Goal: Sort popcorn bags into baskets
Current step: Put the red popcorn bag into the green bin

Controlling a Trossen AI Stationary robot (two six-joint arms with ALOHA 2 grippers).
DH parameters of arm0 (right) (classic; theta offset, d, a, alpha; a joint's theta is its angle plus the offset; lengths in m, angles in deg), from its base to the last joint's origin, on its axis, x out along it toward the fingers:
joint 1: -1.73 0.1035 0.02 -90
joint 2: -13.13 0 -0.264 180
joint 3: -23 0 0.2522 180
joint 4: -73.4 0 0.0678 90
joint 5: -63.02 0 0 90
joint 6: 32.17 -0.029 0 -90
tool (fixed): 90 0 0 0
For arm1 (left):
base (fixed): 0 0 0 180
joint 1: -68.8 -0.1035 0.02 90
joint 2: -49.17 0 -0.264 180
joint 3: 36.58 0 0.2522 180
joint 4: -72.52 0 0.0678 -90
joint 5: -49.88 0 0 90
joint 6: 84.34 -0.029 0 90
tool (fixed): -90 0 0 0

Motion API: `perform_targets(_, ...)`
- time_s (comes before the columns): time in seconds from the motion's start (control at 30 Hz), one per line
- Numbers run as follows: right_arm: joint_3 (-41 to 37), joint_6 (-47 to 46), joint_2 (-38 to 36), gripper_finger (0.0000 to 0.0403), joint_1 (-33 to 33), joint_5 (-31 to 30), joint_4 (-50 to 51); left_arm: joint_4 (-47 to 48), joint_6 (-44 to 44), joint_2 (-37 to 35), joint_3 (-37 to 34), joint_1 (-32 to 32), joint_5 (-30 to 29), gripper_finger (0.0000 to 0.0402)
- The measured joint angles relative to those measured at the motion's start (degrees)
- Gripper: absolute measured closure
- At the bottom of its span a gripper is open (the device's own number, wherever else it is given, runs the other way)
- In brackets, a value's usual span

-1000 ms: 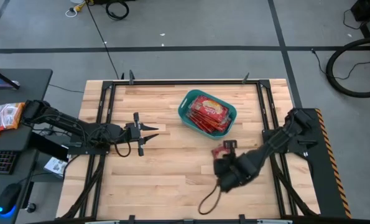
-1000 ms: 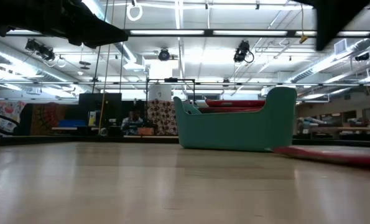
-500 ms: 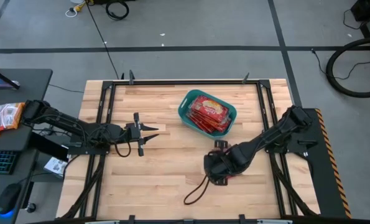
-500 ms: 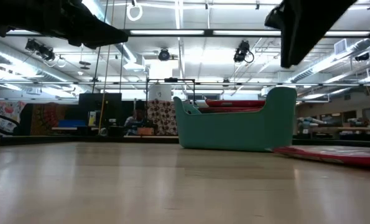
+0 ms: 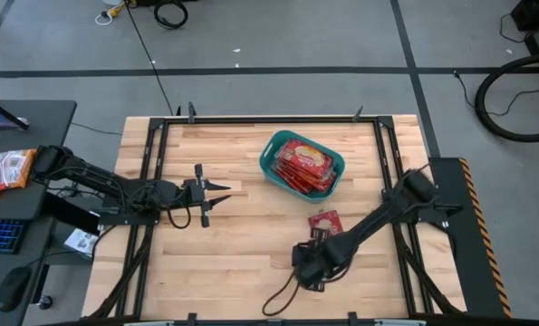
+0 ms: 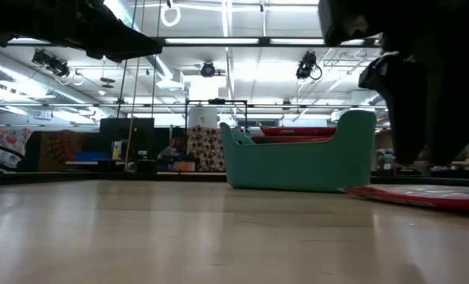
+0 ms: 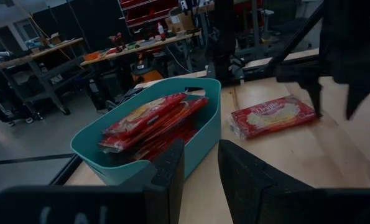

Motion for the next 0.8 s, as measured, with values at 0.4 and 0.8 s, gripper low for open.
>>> perform_targets(0.4, 18.4, -14.0, 15.2, 0.0201, -4.8, -0.4, 27.9, 0.7, 1.4, 0.0, 0.0, 0.0, 0.0, 0.0299)
perform_targets(0.8, 18.4, -20.6, 15.2, 0.0201, -6.5, 1.7, 28.4, 0.7, 1.2, 0.0, 0.0, 0.0, 0.0, 0.0299)
